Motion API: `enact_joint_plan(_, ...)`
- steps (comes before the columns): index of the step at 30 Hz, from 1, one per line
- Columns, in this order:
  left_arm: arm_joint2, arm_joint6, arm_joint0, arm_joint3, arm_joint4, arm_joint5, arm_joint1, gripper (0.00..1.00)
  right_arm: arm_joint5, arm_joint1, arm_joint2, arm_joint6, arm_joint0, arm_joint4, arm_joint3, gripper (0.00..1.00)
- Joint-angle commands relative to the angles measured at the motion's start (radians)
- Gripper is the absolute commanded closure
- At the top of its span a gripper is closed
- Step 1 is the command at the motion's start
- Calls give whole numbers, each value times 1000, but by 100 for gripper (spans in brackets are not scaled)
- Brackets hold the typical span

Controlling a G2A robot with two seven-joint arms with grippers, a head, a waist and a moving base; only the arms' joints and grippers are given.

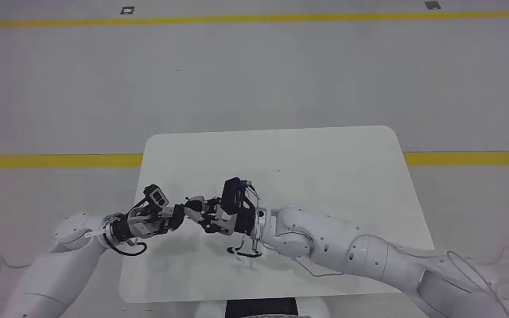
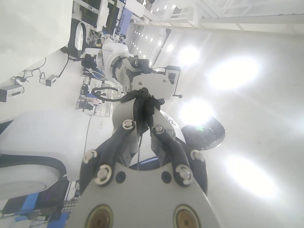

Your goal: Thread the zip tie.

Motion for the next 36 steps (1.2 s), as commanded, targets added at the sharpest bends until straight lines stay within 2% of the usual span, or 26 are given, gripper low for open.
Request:
enact_joint_plan(1, -1, -3, 2, 0, 5, 1, 0, 100, 0, 0, 0, -20, 5, -4, 6, 100)
enact_joint_plan(5, -3, -6, 3, 2, 13, 4, -1, 100, 0, 2, 0, -47, 5, -11, 10, 100)
enact_joint_plan(12, -7, -6, 5, -1, 9, 2, -4, 100, 0, -4, 0, -7, -4, 0, 2, 100)
enact_joint_plan(21, -19, -6, 12, -2, 11, 4, -5, 100, 0, -7, 0, -9, 3, 2, 5, 100)
enact_joint_plan(22, -20, -6, 12, -3, 12, 4, -5, 100, 0, -7, 0, -3, 4, -6, 0, 97)
enact_joint_plan(23, -20, -6, 13, -3, 11, 4, -5, 100, 0, -7, 0, 3, 3, -9, -3, 69)
enact_joint_plan(25, -21, -6, 14, -4, 13, 4, -6, 100, 0, -7, 0, 5, 3, -10, -3, 51)
enact_joint_plan(26, -22, -6, 14, -4, 14, 4, -6, 100, 0, -6, 0, 6, 3, -13, -3, 4)
enact_joint_plan(27, -23, -6, 15, -2, 15, 3, -6, 100, 0, -6, 0, 4, 4, -15, -4, 0)
enact_joint_plan(36, -26, -6, 15, 2, 14, 0, -6, 100, 0, 13, 2, 4, 29, -47, -20, 0)
